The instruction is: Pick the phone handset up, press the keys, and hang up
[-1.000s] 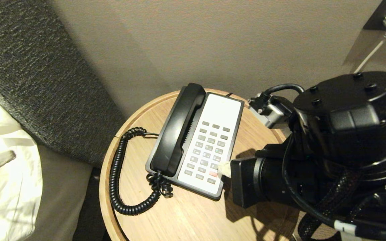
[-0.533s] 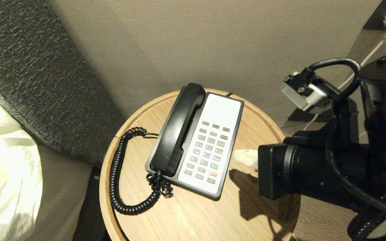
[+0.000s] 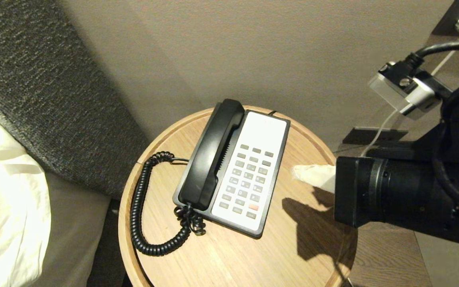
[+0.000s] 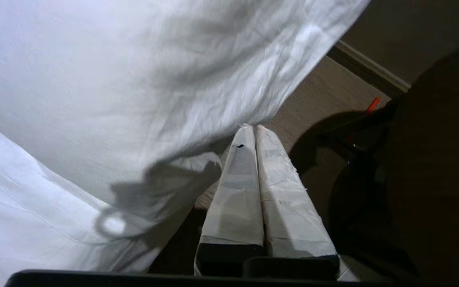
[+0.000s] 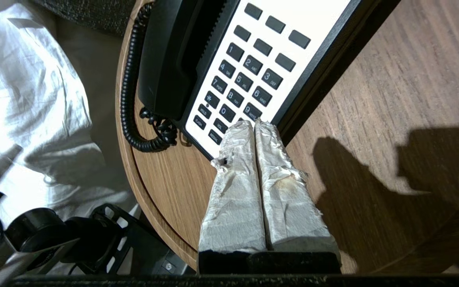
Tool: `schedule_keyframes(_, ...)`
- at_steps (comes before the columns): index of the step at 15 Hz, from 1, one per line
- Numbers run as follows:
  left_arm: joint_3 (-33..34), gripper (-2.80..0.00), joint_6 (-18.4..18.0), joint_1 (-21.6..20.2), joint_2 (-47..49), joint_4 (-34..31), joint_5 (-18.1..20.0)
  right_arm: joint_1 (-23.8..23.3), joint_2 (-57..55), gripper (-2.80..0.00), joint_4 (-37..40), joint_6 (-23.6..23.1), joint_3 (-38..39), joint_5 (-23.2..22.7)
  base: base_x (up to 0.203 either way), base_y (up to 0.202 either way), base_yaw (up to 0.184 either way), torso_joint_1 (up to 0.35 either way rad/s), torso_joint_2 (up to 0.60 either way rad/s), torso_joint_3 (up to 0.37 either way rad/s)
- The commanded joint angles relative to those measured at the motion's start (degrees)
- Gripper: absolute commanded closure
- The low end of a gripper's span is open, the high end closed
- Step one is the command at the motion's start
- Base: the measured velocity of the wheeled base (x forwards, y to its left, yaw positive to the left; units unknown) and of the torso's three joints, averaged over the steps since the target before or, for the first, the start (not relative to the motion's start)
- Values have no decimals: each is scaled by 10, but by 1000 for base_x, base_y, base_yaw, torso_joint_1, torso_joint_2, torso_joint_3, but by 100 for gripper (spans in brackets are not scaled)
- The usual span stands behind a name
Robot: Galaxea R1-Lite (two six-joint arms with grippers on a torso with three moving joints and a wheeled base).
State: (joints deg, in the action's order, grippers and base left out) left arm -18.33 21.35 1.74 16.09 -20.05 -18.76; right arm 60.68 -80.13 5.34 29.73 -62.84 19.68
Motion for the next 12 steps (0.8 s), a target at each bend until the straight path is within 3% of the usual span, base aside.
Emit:
schedule_keyframes(1, 48, 0, -62, -8, -86, 8, 43, 0, 13, 0, 0, 1, 3, 1, 0, 0, 0, 0, 0, 0)
schedule_keyframes(5, 144, 0, -190, -11, -160, 124, 164, 0, 29, 0, 1, -1, -3, 1, 0, 0, 0, 0, 0, 0)
schedule_keyframes(8, 168, 0, -252, -11, -161, 154, 190, 0, 30, 0, -4, 1, 4, 1, 0, 0, 0, 0, 0, 0)
schedule_keyframes(10, 180, 0, -271, -11, -160, 188, 202, 0, 29, 0, -3, 1, -2, 1, 0, 0, 0, 0, 0, 0)
schedule_keyframes(12, 182, 0, -249, -11, -161, 193, 198, 0, 36, 0, 0, 0, 2, 2, 0, 0, 0, 0, 0, 0)
